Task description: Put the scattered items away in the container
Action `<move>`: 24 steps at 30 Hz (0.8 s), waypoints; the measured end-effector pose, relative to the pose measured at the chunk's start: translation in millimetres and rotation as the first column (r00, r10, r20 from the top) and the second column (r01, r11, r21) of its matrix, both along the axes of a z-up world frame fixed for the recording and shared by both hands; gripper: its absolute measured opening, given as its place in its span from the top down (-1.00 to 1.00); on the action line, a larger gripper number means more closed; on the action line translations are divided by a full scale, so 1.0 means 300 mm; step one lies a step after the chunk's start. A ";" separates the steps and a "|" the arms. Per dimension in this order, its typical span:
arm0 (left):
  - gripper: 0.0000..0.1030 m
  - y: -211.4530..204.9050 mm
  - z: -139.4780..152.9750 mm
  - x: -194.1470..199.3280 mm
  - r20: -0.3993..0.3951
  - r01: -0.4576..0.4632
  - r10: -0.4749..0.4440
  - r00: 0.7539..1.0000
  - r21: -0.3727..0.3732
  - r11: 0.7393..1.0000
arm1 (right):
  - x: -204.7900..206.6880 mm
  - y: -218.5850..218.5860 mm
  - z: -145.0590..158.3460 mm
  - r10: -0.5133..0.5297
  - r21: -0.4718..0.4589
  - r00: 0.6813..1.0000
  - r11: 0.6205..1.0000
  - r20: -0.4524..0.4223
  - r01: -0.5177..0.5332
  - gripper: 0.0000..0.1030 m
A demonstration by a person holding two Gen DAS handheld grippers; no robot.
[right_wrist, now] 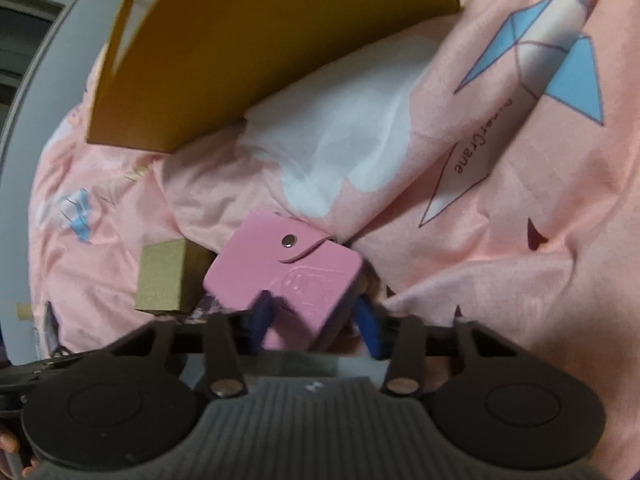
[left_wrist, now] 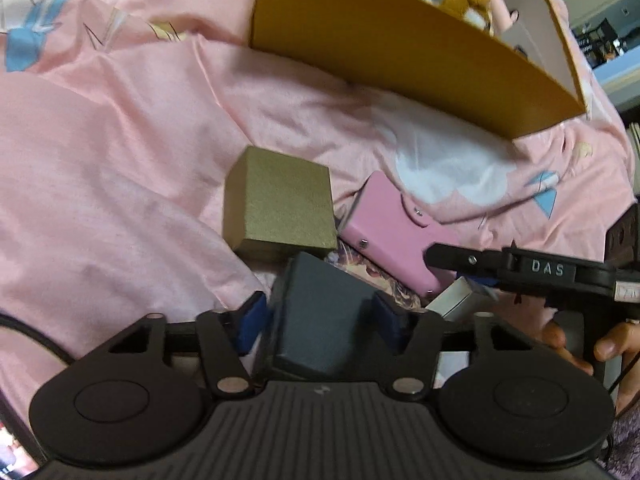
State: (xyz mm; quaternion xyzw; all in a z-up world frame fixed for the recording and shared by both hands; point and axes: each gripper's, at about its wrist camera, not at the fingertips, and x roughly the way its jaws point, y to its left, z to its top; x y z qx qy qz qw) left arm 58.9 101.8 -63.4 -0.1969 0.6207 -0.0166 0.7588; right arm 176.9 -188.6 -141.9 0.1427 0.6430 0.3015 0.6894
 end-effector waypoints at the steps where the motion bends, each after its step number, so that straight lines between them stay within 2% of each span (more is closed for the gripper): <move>1: -0.06 -0.003 0.015 -0.004 0.012 0.002 -0.002 1.000 0.018 1.000 | -0.003 -0.003 0.012 -0.001 0.000 1.000 1.000 0.010 0.001 0.50; 3: 0.11 -0.018 0.045 -0.007 0.037 0.018 -0.020 0.999 0.064 0.998 | -0.008 -0.008 0.031 0.007 0.002 1.000 1.000 0.027 -0.007 0.57; 7: 0.10 -0.052 0.115 -0.008 0.116 0.054 -0.066 0.991 0.105 0.993 | -0.019 -0.016 0.072 0.030 -0.041 0.996 0.999 0.087 -0.026 0.53; 8: 0.10 -0.058 0.130 -0.006 0.132 0.066 -0.080 0.988 0.104 0.992 | -0.021 -0.022 0.087 0.042 -0.043 0.994 0.998 0.103 -0.038 0.43; 9: 0.10 -0.065 0.142 -0.003 0.145 0.084 -0.098 0.985 0.104 0.991 | -0.020 -0.030 0.104 0.062 -0.041 0.991 0.997 0.118 -0.058 0.20; 11: 0.10 -0.084 0.153 0.013 0.149 0.126 -0.141 0.979 0.105 0.986 | -0.014 -0.043 0.139 0.127 -0.035 0.981 0.992 0.150 -0.123 0.14; 14: 0.06 -0.119 0.151 0.046 0.132 0.204 -0.221 0.966 0.130 0.970 | -0.007 -0.049 0.191 0.265 -0.080 0.941 0.964 0.213 -0.253 0.12; 17: -0.06 -0.159 0.135 0.084 0.105 0.288 -0.305 0.947 0.148 0.946 | -0.015 -0.042 0.211 0.403 -0.168 0.884 0.913 0.237 -0.371 0.12; 19: -0.10 -0.175 0.116 0.118 0.083 0.325 -0.339 0.937 0.143 0.935 | -0.033 -0.031 0.203 0.477 -0.211 0.848 0.876 0.232 -0.435 0.05; 21: -0.19 -0.181 0.092 0.149 0.064 0.340 -0.352 0.934 0.147 0.929 | -0.059 -0.016 0.192 0.547 -0.259 0.802 0.832 0.240 -0.490 -0.18; 24: -0.21 -0.194 0.058 0.207 0.039 0.366 -0.377 0.925 0.170 0.915 | -0.094 0.010 0.166 0.617 -0.322 0.744 0.781 0.257 -0.536 -0.21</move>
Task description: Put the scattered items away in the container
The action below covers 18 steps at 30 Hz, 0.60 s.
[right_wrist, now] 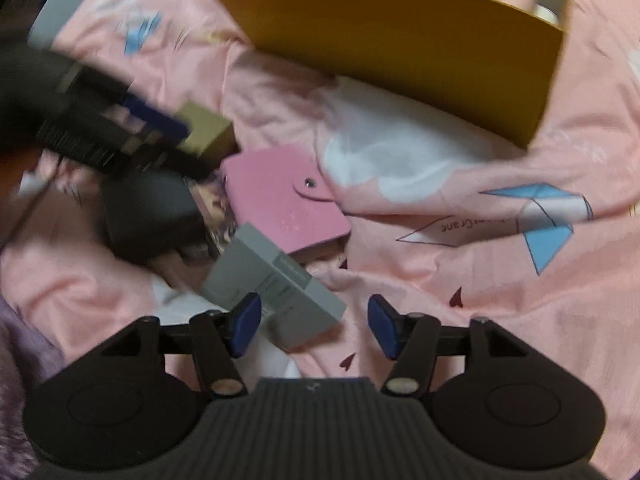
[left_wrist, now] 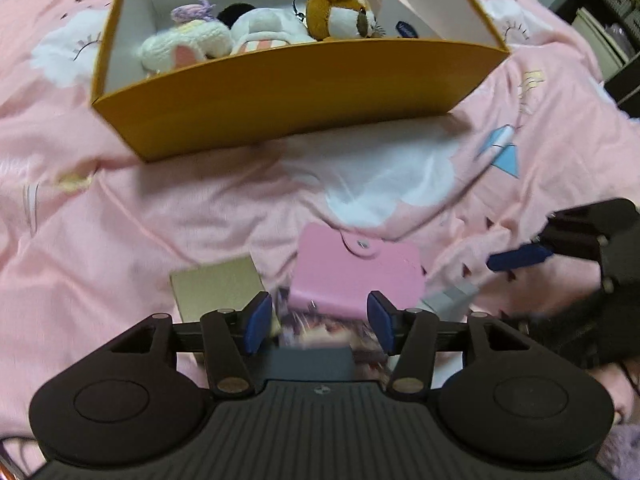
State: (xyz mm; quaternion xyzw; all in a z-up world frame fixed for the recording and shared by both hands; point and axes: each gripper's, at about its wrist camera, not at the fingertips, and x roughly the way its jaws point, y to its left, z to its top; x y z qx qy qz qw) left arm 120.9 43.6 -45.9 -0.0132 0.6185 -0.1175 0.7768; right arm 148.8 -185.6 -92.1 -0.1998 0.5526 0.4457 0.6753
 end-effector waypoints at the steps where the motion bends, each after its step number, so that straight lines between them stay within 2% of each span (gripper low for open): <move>1: -0.21 -0.007 -0.013 0.018 -0.008 0.014 -0.014 1.000 0.008 1.000 | -0.003 0.008 -0.013 0.010 -0.006 1.000 1.000 0.001 -0.010 -0.21; 6: -0.24 -0.030 -0.085 0.090 -0.047 0.051 -0.048 0.998 0.069 0.996 | 0.010 0.043 -0.077 0.016 -0.006 0.998 1.000 -0.053 -0.016 -0.25; 11: -0.26 -0.043 -0.138 0.130 -0.111 0.063 -0.062 0.992 0.006 0.998 | 0.012 0.044 -0.099 0.021 0.005 0.996 1.000 -0.081 -0.020 -0.30; 13: -0.29 -0.054 -0.173 0.138 -0.147 0.068 -0.070 0.987 -0.019 0.997 | 0.006 0.037 -0.094 0.024 0.006 0.997 1.000 -0.077 -0.023 -0.25; 14: -0.35 -0.056 -0.183 0.140 -0.150 0.062 -0.066 0.987 -0.030 0.998 | -0.002 0.034 -0.088 0.032 0.001 0.997 0.999 -0.063 -0.032 -0.16; 18: -0.30 -0.060 -0.187 0.133 -0.155 0.052 -0.061 0.986 -0.063 0.997 | -0.025 0.018 -0.047 0.063 -0.008 0.998 0.998 -0.027 -0.063 0.17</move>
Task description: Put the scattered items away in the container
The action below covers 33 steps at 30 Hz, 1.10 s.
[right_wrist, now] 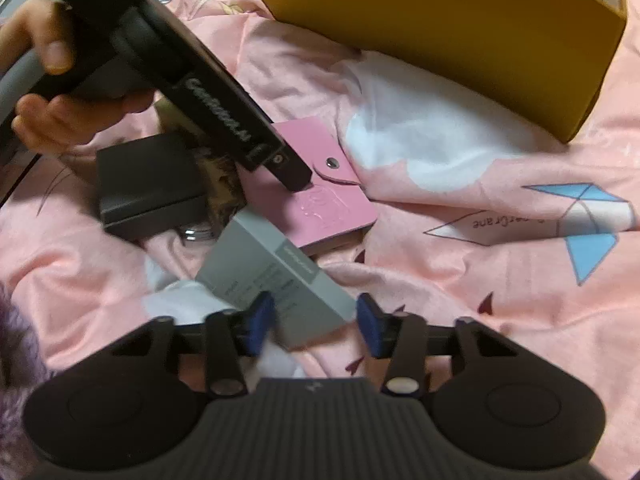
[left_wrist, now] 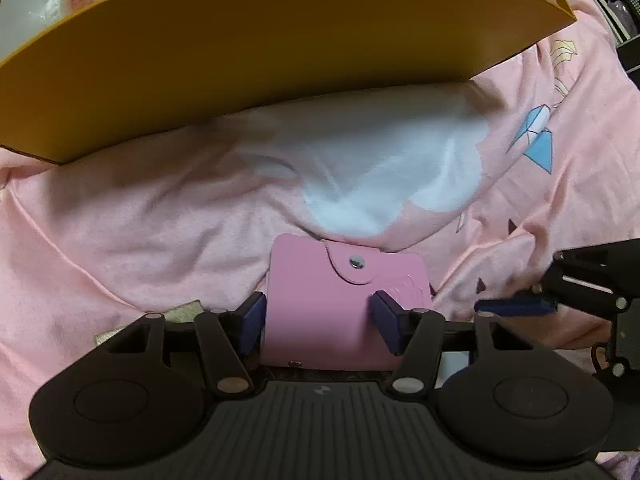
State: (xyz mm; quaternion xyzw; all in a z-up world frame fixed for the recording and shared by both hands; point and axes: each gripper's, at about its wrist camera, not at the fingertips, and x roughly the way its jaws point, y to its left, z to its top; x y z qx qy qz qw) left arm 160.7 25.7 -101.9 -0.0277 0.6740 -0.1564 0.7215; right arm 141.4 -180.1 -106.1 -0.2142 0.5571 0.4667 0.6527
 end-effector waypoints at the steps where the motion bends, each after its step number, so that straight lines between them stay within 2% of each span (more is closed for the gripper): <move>1: -0.30 -0.006 0.004 -0.008 0.005 0.013 -0.013 1.000 0.003 1.000 | -0.007 -0.005 0.016 0.013 0.001 1.000 1.000 0.006 -0.013 0.20; 4: -0.19 -0.019 0.022 -0.037 0.012 0.042 -0.042 0.999 0.005 0.999 | -0.030 -0.006 0.055 0.066 0.006 0.998 0.998 0.026 -0.066 0.31; 10: -0.07 -0.057 0.066 -0.124 0.057 0.096 -0.098 0.994 0.035 0.995 | -0.076 0.050 0.068 0.196 -0.039 0.974 0.981 0.117 -0.193 0.35; 15: 0.00 -0.070 0.102 -0.199 0.110 0.151 -0.154 0.982 0.035 0.988 | -0.095 0.049 0.104 0.283 -0.051 0.949 0.959 0.138 -0.279 0.55; 24: 0.31 -0.063 0.143 -0.288 0.199 0.184 -0.178 0.964 -0.014 0.983 | -0.124 0.029 0.106 0.291 -0.026 0.949 0.957 0.124 -0.290 0.51; 29: 0.32 -0.049 0.181 -0.305 0.231 0.190 -0.177 0.957 -0.032 0.981 | -0.135 0.010 0.104 0.273 -0.015 0.953 0.962 0.128 -0.274 0.53; 32: 0.31 -0.055 0.202 -0.312 0.251 0.211 -0.203 0.946 -0.005 0.978 | -0.134 0.005 0.105 0.260 -0.007 0.957 0.965 0.128 -0.261 0.53; 33: 0.23 -0.060 0.215 -0.317 0.259 0.225 -0.218 0.941 0.002 0.974 | -0.132 0.003 0.105 0.254 -0.004 0.959 0.967 0.126 -0.255 0.54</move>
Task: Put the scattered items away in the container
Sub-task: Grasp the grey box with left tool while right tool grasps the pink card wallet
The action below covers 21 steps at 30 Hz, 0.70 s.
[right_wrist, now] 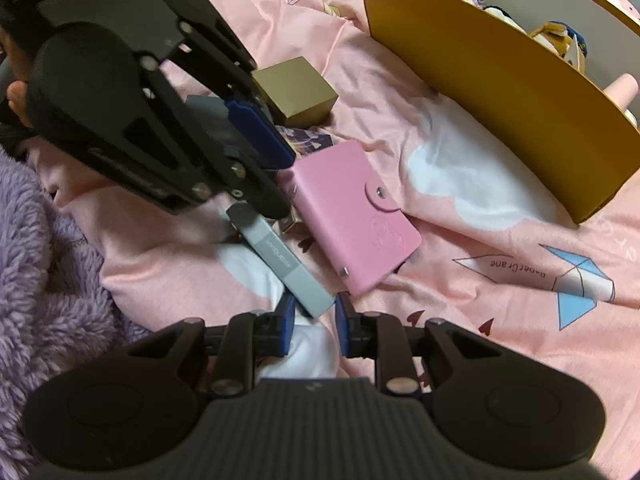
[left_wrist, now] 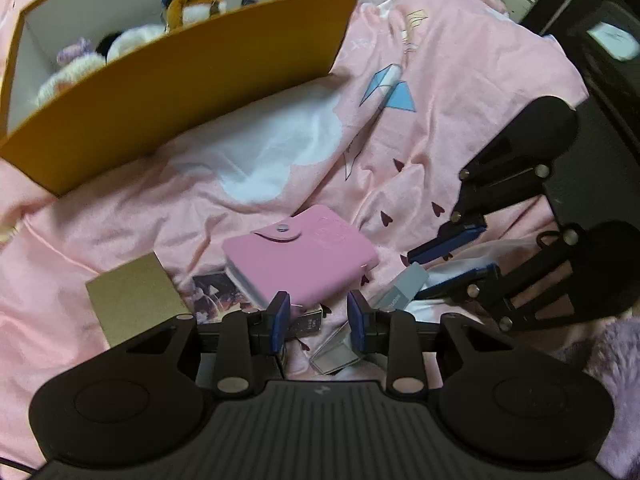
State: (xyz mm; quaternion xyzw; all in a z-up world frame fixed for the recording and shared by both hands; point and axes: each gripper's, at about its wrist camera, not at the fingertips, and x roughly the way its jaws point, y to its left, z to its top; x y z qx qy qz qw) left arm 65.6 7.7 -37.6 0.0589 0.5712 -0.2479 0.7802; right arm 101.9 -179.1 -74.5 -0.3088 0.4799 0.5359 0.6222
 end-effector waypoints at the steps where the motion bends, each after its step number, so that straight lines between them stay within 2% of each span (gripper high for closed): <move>1: 0.14 -0.008 0.013 -0.009 0.005 0.024 -0.024 1.000 -0.001 1.000 | 0.001 0.000 0.001 -0.004 0.002 1.000 1.000 0.003 0.004 0.54; 2: 0.01 -0.020 0.025 -0.021 0.011 0.056 -0.056 0.998 -0.007 0.998 | 0.001 -0.001 0.002 -0.006 0.005 1.000 1.000 0.005 0.006 0.54; 4: -0.01 -0.051 0.036 -0.046 0.027 0.116 -0.117 0.993 0.012 0.993 | 0.001 0.000 0.002 -0.004 0.009 1.000 1.000 0.007 0.004 0.54; 7: -0.01 -0.105 0.012 -0.069 0.038 0.179 -0.184 0.982 0.100 0.979 | 0.005 0.005 0.004 -0.005 0.021 1.000 1.000 0.010 0.004 0.54; 8: 0.02 -0.117 -0.003 -0.071 0.033 0.193 -0.198 0.980 0.117 0.974 | 0.006 0.006 0.007 -0.006 0.028 1.000 1.000 0.011 0.005 0.54; 9: 0.16 -0.127 -0.017 -0.072 0.026 0.202 -0.207 0.978 0.129 0.971 | 0.008 0.008 0.010 -0.008 0.036 1.000 0.999 0.011 0.008 0.54; 12: 0.28 -0.157 -0.053 -0.069 0.017 0.215 -0.221 0.975 0.172 0.961 | 0.013 0.014 0.012 -0.014 0.042 1.000 0.999 0.009 0.014 0.54; 18: 0.40 -0.171 -0.063 -0.078 0.026 0.194 -0.200 0.979 0.157 0.968 | 0.048 -0.011 0.021 -0.037 0.049 0.999 0.998 -0.001 0.037 0.52; 21: 0.48 -0.153 -0.049 -0.079 0.027 0.152 -0.157 0.987 0.134 0.979 | 0.076 -0.031 0.032 -0.060 0.061 0.998 0.996 0.015 0.059 0.52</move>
